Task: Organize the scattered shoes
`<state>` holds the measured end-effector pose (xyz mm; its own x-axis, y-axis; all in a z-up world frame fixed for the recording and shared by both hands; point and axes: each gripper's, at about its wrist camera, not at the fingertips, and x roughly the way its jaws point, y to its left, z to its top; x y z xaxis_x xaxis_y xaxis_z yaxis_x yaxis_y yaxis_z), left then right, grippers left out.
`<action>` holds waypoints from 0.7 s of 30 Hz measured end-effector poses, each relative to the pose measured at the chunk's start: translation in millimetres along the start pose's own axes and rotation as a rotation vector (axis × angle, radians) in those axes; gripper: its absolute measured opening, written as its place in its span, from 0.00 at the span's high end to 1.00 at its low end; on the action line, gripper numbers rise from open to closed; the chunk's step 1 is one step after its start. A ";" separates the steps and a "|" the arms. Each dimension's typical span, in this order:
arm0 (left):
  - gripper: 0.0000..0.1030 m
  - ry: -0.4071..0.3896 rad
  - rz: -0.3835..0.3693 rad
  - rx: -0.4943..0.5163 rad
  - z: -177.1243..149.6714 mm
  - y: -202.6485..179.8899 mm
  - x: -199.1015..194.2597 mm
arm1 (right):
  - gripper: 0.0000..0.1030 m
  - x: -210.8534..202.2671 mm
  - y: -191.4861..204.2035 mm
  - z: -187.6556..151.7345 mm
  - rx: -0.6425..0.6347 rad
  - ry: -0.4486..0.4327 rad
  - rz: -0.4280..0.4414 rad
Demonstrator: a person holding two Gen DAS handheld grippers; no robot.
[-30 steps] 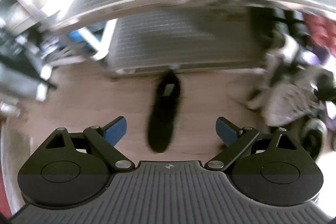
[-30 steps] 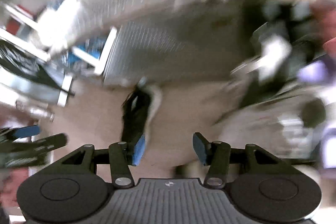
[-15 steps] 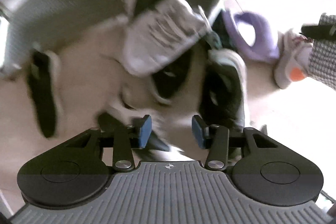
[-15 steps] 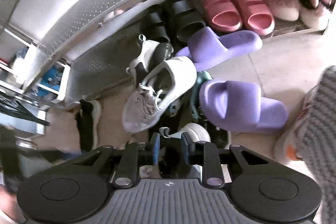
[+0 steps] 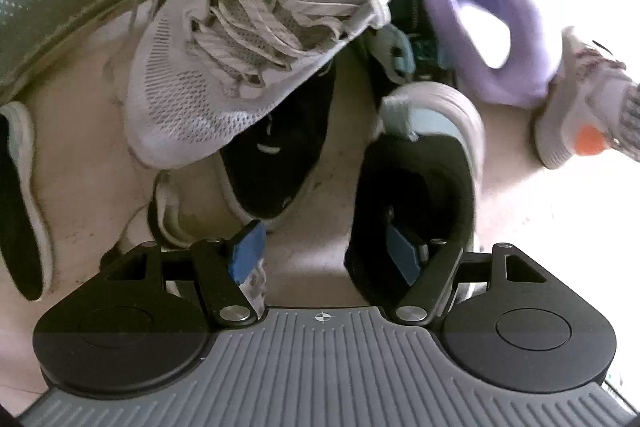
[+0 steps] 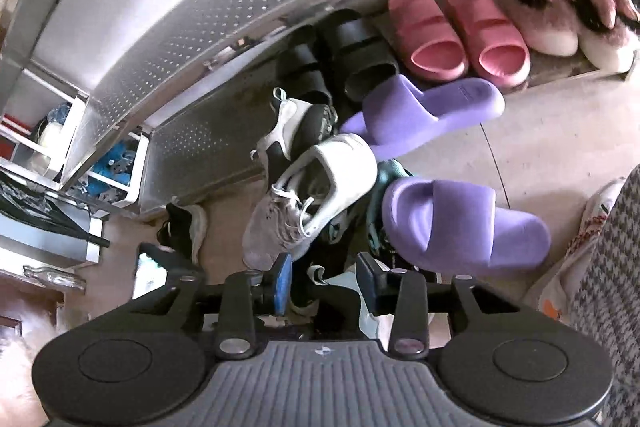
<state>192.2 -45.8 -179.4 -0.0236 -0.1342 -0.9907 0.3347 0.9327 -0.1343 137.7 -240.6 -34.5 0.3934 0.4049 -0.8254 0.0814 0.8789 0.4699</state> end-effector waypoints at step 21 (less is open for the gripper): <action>0.81 -0.067 -0.102 -0.181 -48.9 37.6 -117.6 | 0.53 2.8 21.5 -3.3 -0.050 -0.012 0.004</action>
<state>161.4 21.4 -69.0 0.0157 -0.2476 -0.9687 0.1587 0.9572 -0.2421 137.5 -219.7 -27.8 0.4047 0.4057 -0.8195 0.0338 0.8889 0.4568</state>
